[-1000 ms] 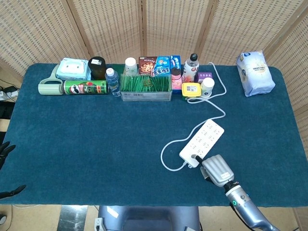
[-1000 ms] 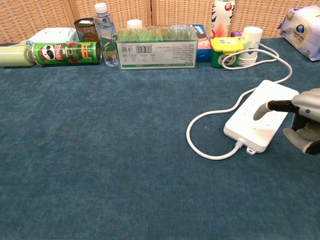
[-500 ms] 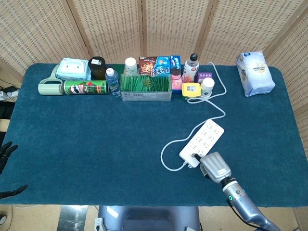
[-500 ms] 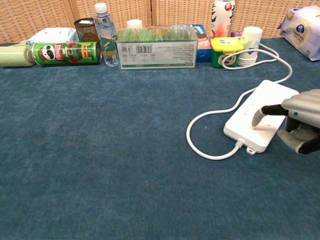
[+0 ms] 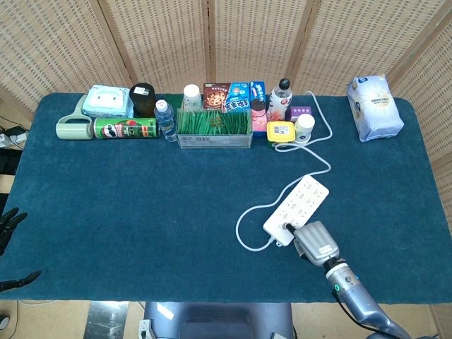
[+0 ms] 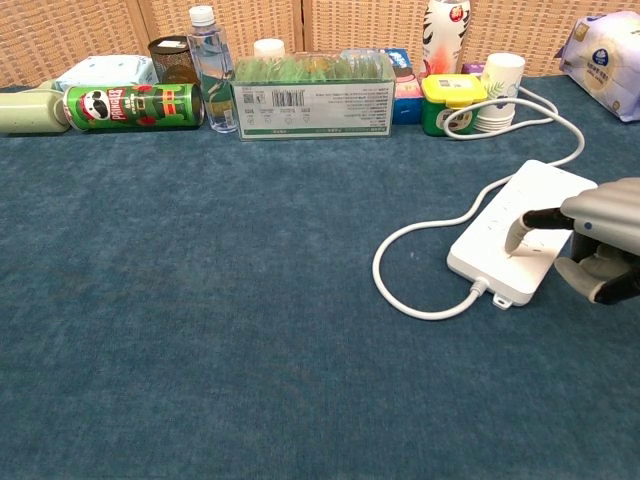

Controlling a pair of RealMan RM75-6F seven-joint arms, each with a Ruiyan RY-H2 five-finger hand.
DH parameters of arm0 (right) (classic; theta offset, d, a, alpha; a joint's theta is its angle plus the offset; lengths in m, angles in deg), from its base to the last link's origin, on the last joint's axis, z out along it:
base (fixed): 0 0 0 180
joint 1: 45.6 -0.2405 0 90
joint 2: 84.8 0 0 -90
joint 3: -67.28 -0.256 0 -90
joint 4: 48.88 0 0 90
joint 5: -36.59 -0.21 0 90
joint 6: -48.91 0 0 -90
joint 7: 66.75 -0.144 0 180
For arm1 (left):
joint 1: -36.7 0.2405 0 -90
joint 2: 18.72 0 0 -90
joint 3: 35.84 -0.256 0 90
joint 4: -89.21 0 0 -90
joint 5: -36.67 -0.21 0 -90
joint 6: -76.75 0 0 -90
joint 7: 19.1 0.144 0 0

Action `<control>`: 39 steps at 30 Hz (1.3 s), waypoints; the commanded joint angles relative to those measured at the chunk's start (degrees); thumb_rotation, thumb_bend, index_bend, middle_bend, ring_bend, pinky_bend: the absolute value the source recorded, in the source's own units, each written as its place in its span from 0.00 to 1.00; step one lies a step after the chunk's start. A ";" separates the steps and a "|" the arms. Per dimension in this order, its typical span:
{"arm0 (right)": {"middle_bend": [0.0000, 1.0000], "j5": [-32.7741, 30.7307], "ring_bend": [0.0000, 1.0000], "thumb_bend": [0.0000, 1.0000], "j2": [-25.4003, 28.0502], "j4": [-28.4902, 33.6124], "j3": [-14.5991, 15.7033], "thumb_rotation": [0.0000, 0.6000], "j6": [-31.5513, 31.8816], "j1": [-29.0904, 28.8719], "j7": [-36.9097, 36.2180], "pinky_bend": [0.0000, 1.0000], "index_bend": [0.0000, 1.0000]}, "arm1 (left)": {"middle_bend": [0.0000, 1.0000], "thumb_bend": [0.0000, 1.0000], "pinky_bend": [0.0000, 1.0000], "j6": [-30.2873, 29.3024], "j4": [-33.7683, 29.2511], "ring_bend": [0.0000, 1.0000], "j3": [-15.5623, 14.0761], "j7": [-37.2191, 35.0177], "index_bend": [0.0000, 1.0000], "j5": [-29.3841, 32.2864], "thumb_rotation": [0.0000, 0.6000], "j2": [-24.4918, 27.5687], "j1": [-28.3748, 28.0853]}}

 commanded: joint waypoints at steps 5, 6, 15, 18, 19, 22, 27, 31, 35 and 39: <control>0.96 -1.59 1.00 0.73 -0.17 0.88 -0.01 1.00 0.19 -0.87 2.46 1.00 0.25 | 0.00 0.12 0.02 -0.01 0.03 0.00 -0.01 -0.23 0.00 -0.02 1.00 0.07 -0.01; 0.96 -1.81 1.00 0.73 -0.21 0.91 -0.01 1.00 0.19 -0.99 2.85 1.00 0.25 | 0.00 0.12 0.02 -0.02 0.04 0.00 -0.01 -0.29 0.00 -0.04 1.00 0.09 0.00; 0.96 -4.10 1.00 0.73 -1.06 1.67 0.50 1.00 0.56 -1.77 6.48 1.00 0.26 | 0.00 0.12 0.02 -0.15 0.29 0.00 -0.03 -0.94 0.00 -0.24 1.00 0.25 0.01; 0.96 -5.01 1.00 0.73 -1.45 1.58 0.69 1.00 0.63 -2.01 7.37 1.00 0.26 | 0.00 0.12 0.02 -0.19 0.33 0.00 -0.08 -1.09 0.00 -0.35 1.00 0.31 0.03; 0.96 -5.21 1.00 0.73 -1.54 1.52 0.76 1.00 0.70 -2.03 7.59 1.00 0.27 | 0.00 0.12 0.02 -0.22 0.34 0.00 -0.07 -1.16 0.00 -0.34 1.00 0.32 0.05; 0.96 -5.78 1.00 0.73 -1.90 1.51 1.19 1.00 1.10 -2.02 8.46 1.00 0.28 | 0.00 0.12 0.02 -0.30 0.41 0.00 -0.05 -1.39 0.00 -0.34 1.00 0.37 0.06; 0.96 -6.36 1.00 0.73 -2.66 1.33 1.89 1.00 1.66 -2.10 9.85 1.00 0.28 | 0.00 0.12 0.02 -0.26 0.40 0.00 -0.08 -1.44 0.00 -0.41 1.00 0.42 0.04; 0.96 -6.38 1.00 0.73 -2.98 1.54 2.57 1.00 2.30 -2.06 10.89 1.00 0.28 | 0.00 0.12 0.02 -0.41 0.42 0.00 -0.08 -1.53 0.00 -0.41 1.00 0.41 0.11; 0.96 -6.33 1.00 0.73 -3.10 1.92 3.11 1.00 2.95 -1.96 11.56 1.00 0.28 | 0.00 0.12 0.02 -0.44 0.45 0.00 -0.04 -1.65 0.00 -0.32 1.00 0.43 0.12; 0.96 -5.17 1.00 0.73 -3.10 2.22 2.22 1.00 4.17 -2.11 9.82 1.00 0.28 | 0.00 0.12 0.02 -0.38 0.47 0.00 -0.10 -1.68 0.00 -0.47 1.00 0.45 0.10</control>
